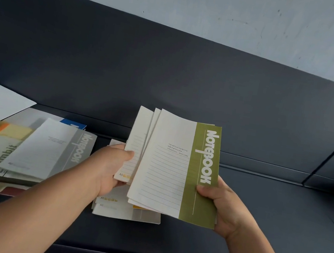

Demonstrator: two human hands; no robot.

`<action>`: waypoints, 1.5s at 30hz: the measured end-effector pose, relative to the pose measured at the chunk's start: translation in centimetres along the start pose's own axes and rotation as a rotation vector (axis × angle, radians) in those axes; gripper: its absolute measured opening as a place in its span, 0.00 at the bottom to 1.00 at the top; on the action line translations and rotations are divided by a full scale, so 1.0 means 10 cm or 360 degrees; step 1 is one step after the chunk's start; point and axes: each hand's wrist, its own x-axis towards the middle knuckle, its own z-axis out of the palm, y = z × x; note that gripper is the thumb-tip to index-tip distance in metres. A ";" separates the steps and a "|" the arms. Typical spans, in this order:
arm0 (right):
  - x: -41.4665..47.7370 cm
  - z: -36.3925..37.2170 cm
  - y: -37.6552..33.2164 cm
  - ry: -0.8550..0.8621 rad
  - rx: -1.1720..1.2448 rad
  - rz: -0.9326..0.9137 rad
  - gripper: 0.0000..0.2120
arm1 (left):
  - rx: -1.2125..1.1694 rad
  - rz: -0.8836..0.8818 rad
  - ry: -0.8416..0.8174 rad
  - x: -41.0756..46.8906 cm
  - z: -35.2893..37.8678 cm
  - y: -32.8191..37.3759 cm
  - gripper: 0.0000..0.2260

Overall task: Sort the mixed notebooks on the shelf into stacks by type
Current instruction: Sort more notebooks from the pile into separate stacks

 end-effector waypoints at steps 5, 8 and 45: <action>-0.03 -0.02 0.04 0.0077 -0.0029 -0.0009 0.19 | 0.0049 0.0025 0.0079 0.06 -0.12 -0.05 0.08; -0.05 -0.03 0.09 0.0131 -0.0040 -0.0019 0.20 | 0.0030 0.0004 0.0089 0.08 -0.15 -0.09 0.07; -0.20 -0.99 0.00 0.0223 0.0193 -0.0078 0.19 | 0.0514 0.0387 -0.0004 0.01 0.54 -0.18 0.13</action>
